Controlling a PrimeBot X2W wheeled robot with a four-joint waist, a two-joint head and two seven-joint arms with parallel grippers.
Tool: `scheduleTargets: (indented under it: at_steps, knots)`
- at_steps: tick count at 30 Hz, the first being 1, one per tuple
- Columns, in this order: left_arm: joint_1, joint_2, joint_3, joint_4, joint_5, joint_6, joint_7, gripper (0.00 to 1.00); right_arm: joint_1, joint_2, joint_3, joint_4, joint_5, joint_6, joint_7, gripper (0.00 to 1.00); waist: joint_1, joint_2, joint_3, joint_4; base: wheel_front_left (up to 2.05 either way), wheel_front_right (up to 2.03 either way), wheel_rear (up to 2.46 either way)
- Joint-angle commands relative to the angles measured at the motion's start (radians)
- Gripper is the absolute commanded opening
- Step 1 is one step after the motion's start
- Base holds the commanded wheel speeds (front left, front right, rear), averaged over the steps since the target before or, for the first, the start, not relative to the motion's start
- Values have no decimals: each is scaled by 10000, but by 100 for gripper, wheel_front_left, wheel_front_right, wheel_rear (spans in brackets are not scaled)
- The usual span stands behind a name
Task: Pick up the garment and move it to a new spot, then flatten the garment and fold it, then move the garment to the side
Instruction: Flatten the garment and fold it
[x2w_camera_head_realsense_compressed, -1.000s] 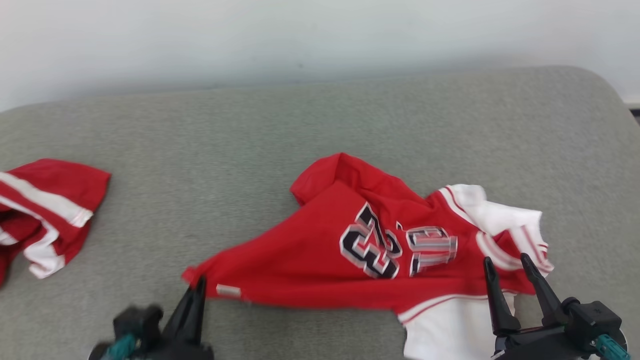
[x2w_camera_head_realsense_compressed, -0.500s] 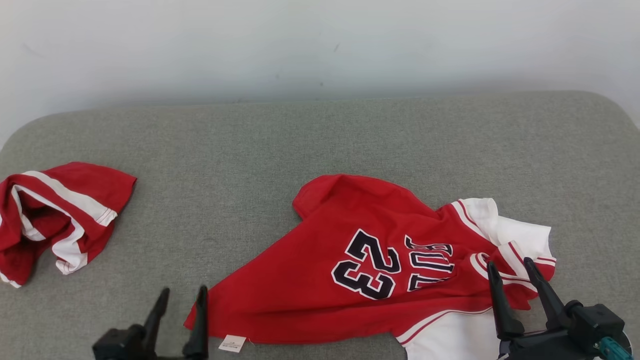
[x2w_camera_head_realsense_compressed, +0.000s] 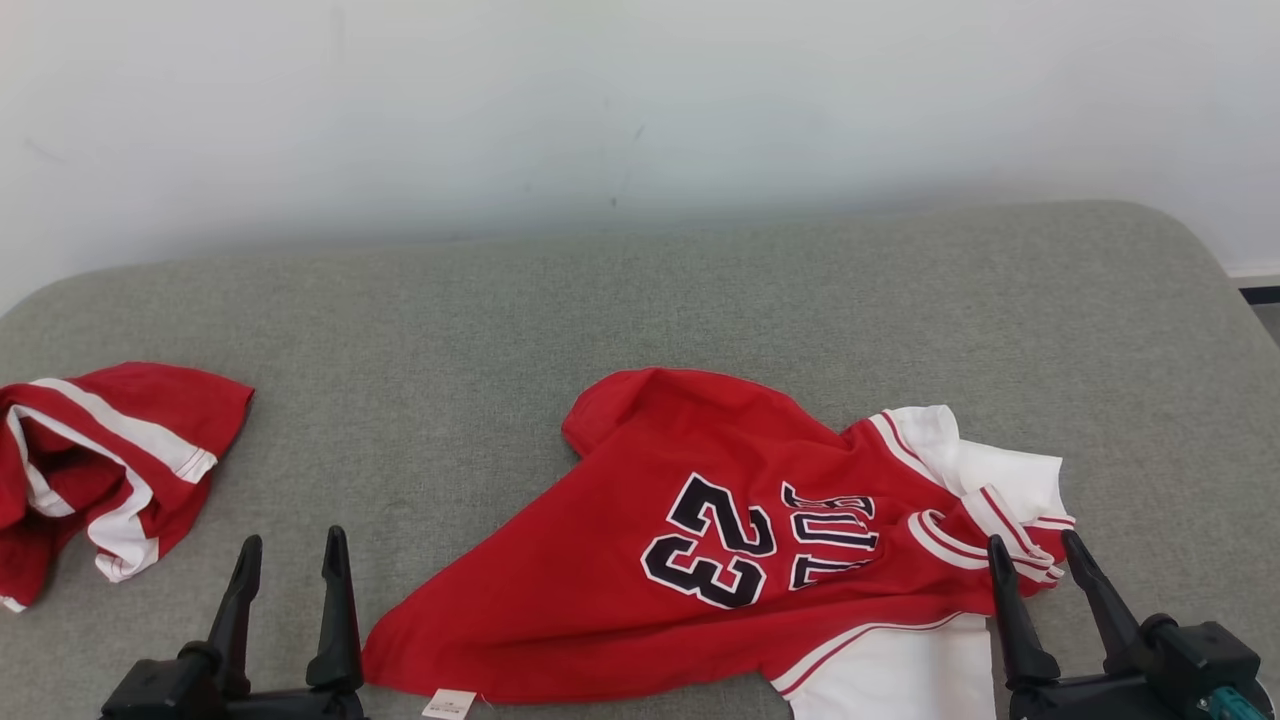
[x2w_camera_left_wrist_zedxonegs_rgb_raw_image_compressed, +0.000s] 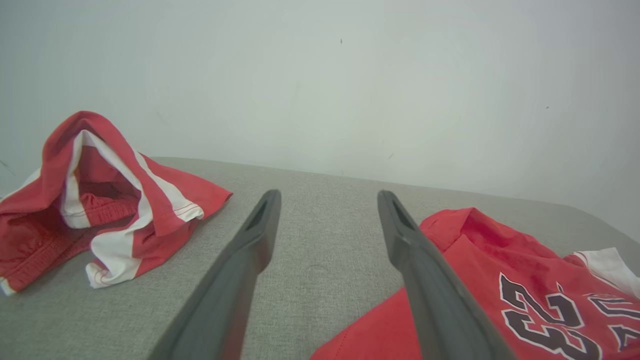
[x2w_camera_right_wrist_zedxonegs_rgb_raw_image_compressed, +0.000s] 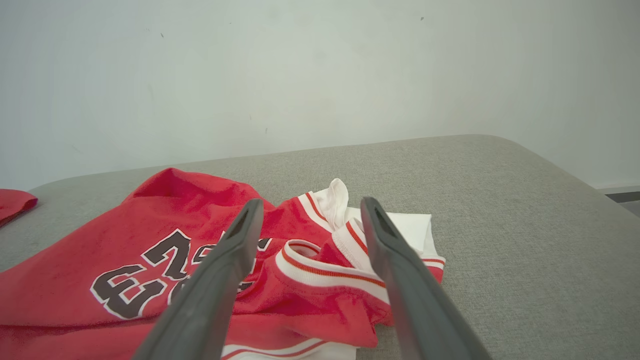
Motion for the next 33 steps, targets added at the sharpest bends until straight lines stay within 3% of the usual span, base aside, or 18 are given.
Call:
scheduleTargets:
  at_steps: [1,15,33]
  knots:
    - [165,-88,160,-65,174,-123,-8,100,159,22,-68,-23,2,-27,-13,100,1,0,-101,-85,0,0,0]
    - [432,-357,663,183,871,-552,-9,100,575,371,-254,-242,-246,-27,-13,100,1,0,-430,-85,0,0,0]
    - [497,-405,882,411,1320,-852,-9,100,630,310,-211,-358,-405,-27,-13,100,1,0,-535,76,0,0,0]
